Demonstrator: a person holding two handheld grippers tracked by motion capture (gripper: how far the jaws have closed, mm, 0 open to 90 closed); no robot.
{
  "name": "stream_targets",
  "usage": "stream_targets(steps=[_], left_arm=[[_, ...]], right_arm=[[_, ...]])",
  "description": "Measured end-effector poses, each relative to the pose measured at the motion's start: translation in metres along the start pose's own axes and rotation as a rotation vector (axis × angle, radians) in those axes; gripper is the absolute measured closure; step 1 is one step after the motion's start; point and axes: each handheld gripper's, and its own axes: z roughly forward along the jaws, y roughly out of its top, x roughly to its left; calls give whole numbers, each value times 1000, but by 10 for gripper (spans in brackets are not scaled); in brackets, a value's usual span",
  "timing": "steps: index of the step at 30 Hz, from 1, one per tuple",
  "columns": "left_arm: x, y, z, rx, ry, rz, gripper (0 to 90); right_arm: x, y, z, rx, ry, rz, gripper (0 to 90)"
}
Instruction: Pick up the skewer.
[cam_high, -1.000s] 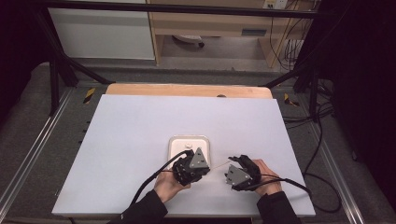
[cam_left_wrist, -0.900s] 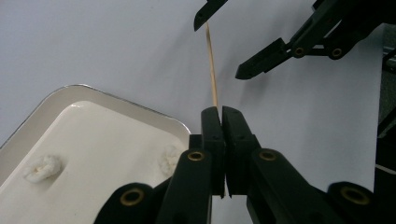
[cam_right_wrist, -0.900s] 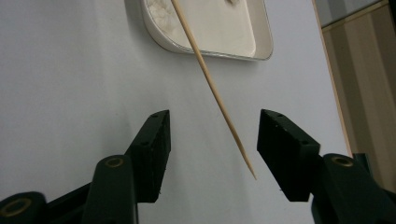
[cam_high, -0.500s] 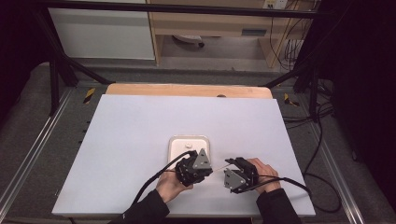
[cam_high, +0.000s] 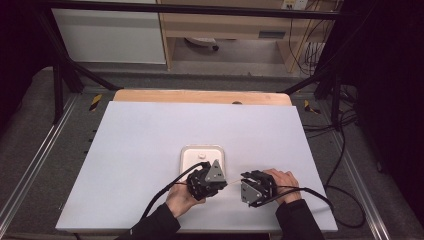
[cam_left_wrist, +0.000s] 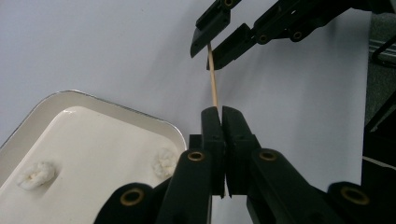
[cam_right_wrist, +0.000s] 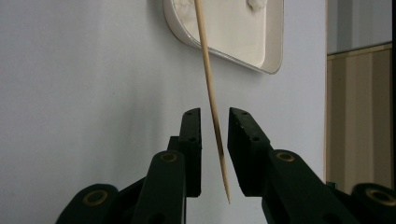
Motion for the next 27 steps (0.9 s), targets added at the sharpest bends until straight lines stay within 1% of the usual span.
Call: stream_targets(steps=[3,5,6,7,11,12,13,14,16,18,21,23,24,25,26,27], left_arm=[[0,0,-1,-3,-7,3,885],[1,-1,-1,0,-4,4,885],[1,-1,-1,2,-5,0,885],[1,-1,-1,3,-3,0,885],[2,-2,-1,3,-3,0,885],[3,-2,0,4,-2,0,885],[3,-2,0,8,-1,-3,885],[5,-3,1,20,3,-8,885],[5,-3,1,25,0,-11,886],[6,-3,2,29,-2,-12,885],[7,-3,2,32,1,-13,879],[9,-2,2,49,3,-22,872],[10,-2,2,59,9,-20,860],[10,-2,2,76,17,-20,771],[11,-2,2,94,24,-17,764],[12,-2,3,110,21,-15,764]], right_arm=[[0,0,1,7,-1,-11,789],[0,1,1,1,3,-20,830],[-1,1,0,-3,3,-33,848],[-1,1,0,-3,8,-33,853],[-1,2,1,0,18,-63,871],[-1,2,1,0,18,-63,871],[-1,2,1,2,23,-78,880],[-1,3,1,3,23,-80,884],[0,2,1,1,25,-77,886],[0,3,0,3,25,-94,890],[0,4,0,10,22,-104,891],[0,5,0,13,21,-106,892],[-1,6,0,20,21,-111,892],[-1,6,0,25,18,-112,892],[-2,7,0,26,20,-115,892],[-2,7,0,26,20,-115,892]])
